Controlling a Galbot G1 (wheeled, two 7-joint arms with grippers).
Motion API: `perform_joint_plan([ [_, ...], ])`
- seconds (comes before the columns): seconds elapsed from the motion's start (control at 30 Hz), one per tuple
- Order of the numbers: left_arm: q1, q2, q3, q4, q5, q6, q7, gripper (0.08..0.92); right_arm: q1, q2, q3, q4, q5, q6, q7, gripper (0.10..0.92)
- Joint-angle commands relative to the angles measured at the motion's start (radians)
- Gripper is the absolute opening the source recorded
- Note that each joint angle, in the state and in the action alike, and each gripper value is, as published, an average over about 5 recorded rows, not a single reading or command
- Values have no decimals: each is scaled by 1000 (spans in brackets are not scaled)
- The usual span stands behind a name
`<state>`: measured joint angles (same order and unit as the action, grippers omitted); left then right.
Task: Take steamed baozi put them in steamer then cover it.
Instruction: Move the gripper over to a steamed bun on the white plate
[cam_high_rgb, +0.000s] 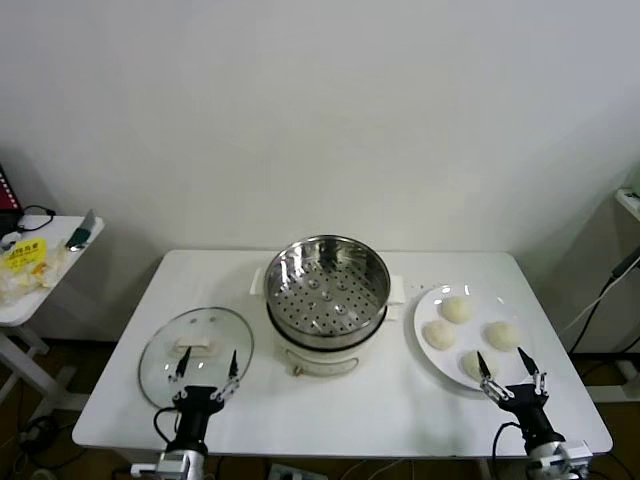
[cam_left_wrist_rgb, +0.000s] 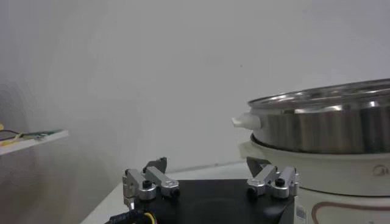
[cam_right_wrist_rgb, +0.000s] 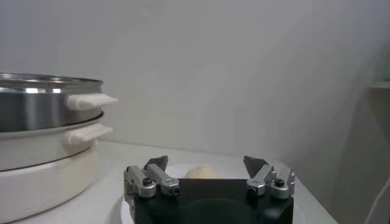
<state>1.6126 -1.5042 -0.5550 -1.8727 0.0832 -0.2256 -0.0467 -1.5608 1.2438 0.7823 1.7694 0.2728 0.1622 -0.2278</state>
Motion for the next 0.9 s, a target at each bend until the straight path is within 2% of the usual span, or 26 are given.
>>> perform_joint_plan([
  [0.03, 0, 7, 3, -4, 0, -2, -17, 823, 82, -142, 7, 18, -77, -136, -52, 823],
  [0.13, -1, 15, 6, -3, -1, -5, -24, 823, 162, -295, -15, -4, -134, -249, -145, 823],
  [0.3, 9, 23, 8, -21, -17, 9, -24, 823, 344, -642, -170, -109, -173, -402, -347, 823],
  [0.47, 15, 21, 8, -56, -48, 46, -18, 823, 685, -846, -497, -223, -252, -429, -575, 823],
  [0.67, 8, 24, 6, -47, -45, 48, -21, 823, 1164, -902, -940, -356, -408, -375, -813, 823],
  [0.9, 4, 27, -1, -39, -47, 56, -22, 823, 1644, -780, -1440, -590, -517, -242, -938, 823],
])
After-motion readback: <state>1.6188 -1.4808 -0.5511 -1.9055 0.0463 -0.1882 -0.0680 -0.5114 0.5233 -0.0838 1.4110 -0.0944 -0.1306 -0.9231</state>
